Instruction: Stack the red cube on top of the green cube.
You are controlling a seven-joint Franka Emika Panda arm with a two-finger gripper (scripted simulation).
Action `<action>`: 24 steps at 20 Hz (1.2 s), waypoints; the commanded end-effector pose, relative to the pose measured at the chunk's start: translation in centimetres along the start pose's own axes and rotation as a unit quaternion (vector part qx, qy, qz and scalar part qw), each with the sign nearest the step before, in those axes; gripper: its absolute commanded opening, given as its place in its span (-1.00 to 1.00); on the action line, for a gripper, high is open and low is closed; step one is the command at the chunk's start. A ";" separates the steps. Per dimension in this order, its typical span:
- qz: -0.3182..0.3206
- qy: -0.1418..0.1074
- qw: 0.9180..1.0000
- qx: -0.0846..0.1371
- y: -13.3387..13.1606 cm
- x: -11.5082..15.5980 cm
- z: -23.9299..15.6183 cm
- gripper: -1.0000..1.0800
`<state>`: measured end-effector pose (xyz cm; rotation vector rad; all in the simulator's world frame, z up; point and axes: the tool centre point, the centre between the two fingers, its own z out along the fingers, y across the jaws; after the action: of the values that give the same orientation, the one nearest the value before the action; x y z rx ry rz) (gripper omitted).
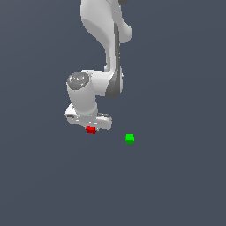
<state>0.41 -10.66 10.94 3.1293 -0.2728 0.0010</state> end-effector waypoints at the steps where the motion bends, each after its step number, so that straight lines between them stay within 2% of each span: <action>1: -0.001 0.000 1.000 0.000 -2.1 -0.3 0.5 -1.00; 10: -0.001 0.000 1.000 0.000 -12.6 -1.5 3.0 -1.00; 14: -0.001 0.000 1.000 0.000 -16.2 -1.8 3.9 -1.00; 19: -0.001 0.000 1.000 0.000 -19.0 -2.0 4.6 -1.00; 24: -0.001 0.000 1.000 0.000 -19.9 -1.9 4.8 -1.00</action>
<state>1.86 9.19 6.15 3.1309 -0.2673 -0.0019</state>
